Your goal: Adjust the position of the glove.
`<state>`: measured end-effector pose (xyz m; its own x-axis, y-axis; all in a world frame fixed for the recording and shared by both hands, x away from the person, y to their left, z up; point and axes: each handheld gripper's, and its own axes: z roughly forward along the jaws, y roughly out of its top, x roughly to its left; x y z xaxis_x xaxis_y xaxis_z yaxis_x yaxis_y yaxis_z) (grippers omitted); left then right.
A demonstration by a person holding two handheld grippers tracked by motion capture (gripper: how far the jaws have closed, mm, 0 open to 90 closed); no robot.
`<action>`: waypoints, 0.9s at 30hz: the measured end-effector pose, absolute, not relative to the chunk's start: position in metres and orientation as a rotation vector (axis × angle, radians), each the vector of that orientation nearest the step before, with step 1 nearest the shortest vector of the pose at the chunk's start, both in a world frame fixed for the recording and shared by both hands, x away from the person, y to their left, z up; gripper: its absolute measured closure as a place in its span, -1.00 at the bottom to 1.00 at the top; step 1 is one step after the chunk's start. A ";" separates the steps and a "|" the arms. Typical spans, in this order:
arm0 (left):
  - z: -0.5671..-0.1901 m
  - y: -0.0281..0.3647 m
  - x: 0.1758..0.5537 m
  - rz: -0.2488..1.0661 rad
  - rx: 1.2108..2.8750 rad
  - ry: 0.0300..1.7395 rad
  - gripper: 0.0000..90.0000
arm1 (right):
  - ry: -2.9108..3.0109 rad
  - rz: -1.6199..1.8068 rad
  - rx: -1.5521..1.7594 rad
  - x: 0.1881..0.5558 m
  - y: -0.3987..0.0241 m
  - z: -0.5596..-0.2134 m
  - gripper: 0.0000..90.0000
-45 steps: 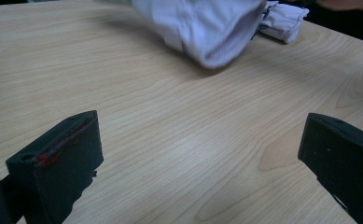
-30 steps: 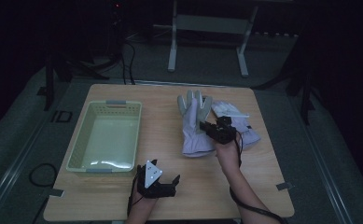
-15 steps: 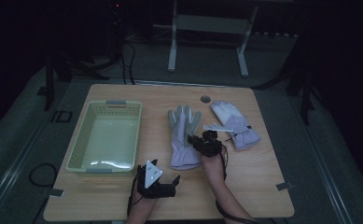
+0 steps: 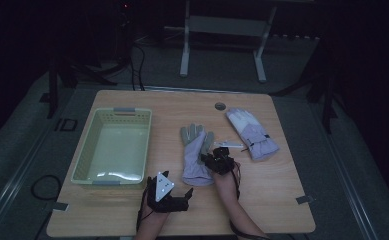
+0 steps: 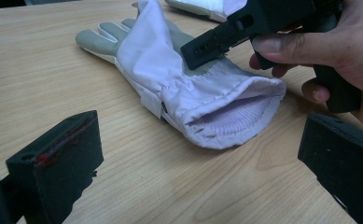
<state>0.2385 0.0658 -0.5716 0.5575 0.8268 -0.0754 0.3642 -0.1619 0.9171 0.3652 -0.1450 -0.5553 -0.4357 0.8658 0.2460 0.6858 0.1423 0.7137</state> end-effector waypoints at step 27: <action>-0.572 0.066 0.239 0.552 1.756 0.993 -1.00 | 2.207 1.092 1.259 0.382 -0.231 -0.494 -0.06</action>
<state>0.2387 0.0658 -0.5715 0.5577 0.8262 -0.0800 0.3680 -0.1597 0.9160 0.3821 -0.2311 -0.4940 -0.5298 0.8464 0.0538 0.5563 0.2989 0.7754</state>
